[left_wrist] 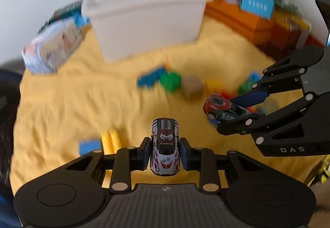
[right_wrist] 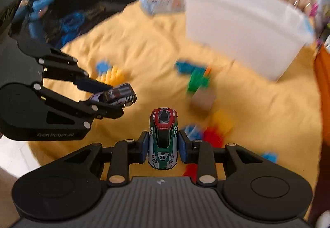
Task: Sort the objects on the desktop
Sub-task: 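Carry both cars over the white bin and open both tools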
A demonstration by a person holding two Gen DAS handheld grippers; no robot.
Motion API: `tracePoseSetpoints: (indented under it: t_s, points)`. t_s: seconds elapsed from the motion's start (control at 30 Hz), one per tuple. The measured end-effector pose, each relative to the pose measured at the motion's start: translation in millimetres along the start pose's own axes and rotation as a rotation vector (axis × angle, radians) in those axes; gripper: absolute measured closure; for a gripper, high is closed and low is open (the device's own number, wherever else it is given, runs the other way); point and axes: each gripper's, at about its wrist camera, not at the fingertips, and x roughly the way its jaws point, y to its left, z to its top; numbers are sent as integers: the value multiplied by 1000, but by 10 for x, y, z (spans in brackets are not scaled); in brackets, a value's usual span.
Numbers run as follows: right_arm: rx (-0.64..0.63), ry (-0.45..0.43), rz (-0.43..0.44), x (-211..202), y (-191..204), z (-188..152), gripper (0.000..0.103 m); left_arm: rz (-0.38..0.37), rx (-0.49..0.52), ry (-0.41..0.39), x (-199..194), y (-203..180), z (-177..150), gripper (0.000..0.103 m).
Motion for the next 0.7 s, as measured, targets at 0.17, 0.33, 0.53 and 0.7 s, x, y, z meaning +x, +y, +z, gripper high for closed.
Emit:
tracePoseSetpoints:
  t_s: [0.17,0.33,0.53,0.7]
  points:
    - [-4,-87,-90,-171,-193,354,70,-2,15,-127,-135,153,507,70]
    - [-20,-186,-194,-272,-424,823,70,13,30,-251,-150,328,1111,70]
    - [28,-233,-293,-102,-759,1330,70,46,64,-318,59,550,1754,70]
    - [78,-207,-349,261,-999,1560,70,74,19,-267,588,759,2026,70]
